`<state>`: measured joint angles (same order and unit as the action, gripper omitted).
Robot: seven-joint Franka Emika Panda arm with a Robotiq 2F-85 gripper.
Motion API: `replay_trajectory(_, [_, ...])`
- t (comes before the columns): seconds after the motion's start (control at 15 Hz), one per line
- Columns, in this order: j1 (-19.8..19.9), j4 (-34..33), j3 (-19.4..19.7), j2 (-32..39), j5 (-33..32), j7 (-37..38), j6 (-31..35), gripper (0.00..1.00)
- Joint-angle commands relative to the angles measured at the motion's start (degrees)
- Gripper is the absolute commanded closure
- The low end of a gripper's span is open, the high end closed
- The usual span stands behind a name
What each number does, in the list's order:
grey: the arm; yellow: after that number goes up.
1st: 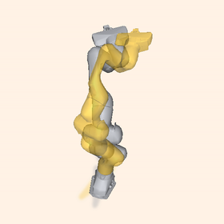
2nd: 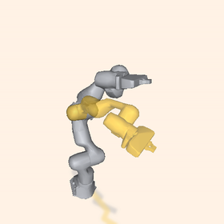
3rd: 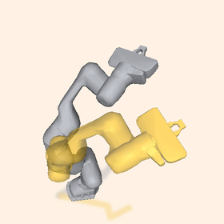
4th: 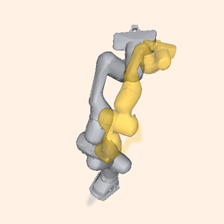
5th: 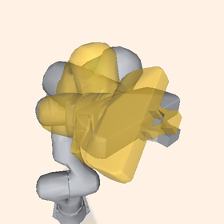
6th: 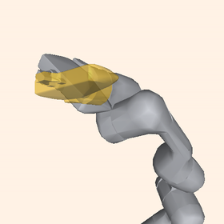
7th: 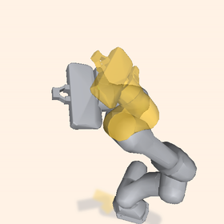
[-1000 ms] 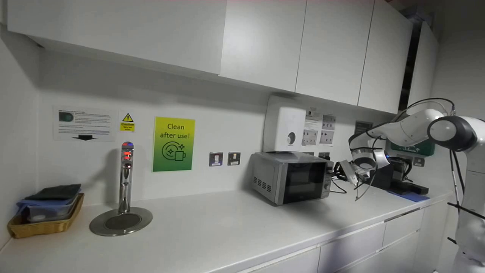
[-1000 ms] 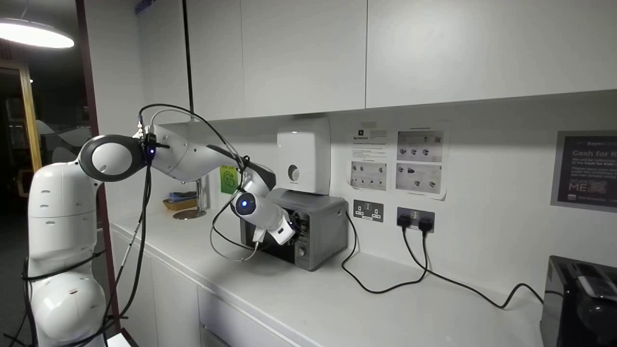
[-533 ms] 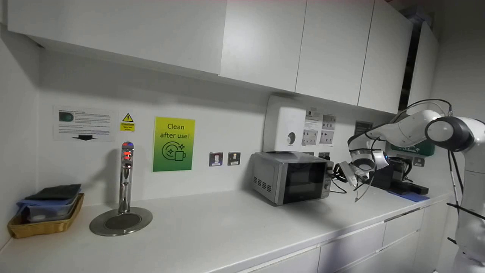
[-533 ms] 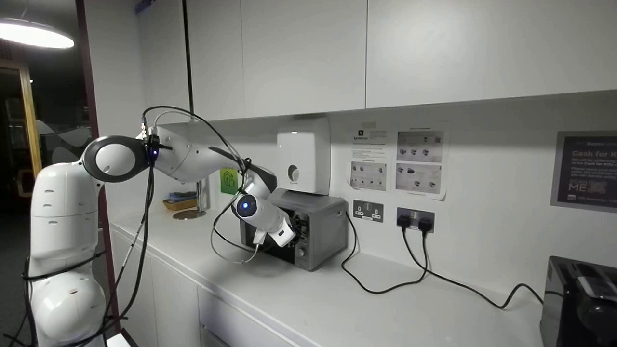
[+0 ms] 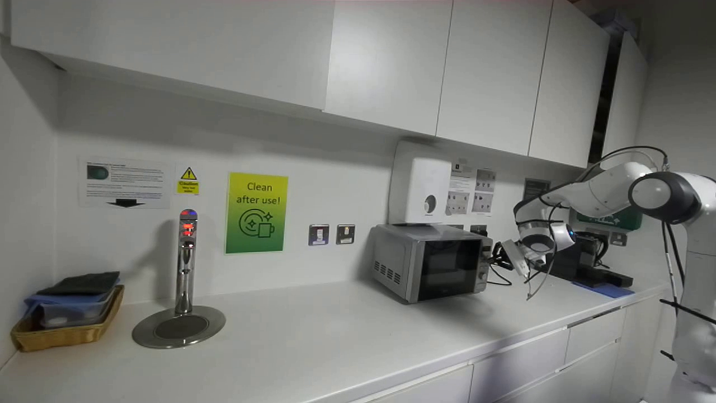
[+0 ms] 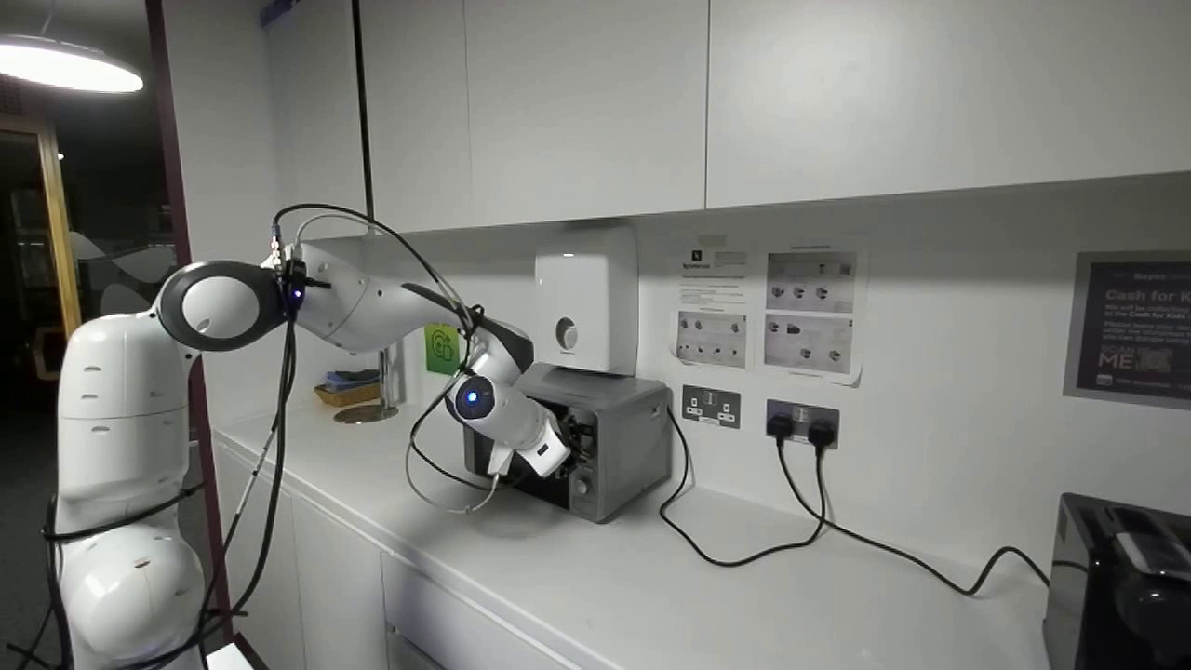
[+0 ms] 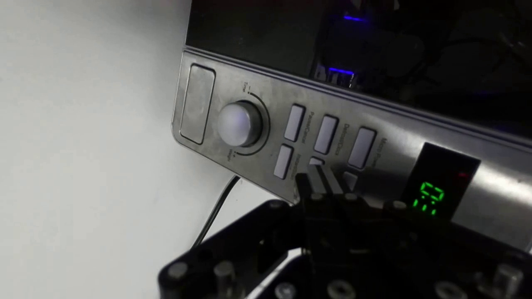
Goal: Press a button on the microwave
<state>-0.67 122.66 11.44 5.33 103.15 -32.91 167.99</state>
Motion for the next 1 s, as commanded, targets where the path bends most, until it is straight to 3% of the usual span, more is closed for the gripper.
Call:
replay_trajectory(0.0, [0.1, 4.2, 0.1, -4.4, 0.1, -4.3, -1.7, 1.0])
replay_trajectory(0.33, [0.3, 6.3, 0.3, -7.1, 1.6, -9.0, -2.6, 1.0])
replay_trajectory(0.93, [0.2, 4.2, 0.2, -6.7, 6.7, -12.4, -1.6, 1.0])
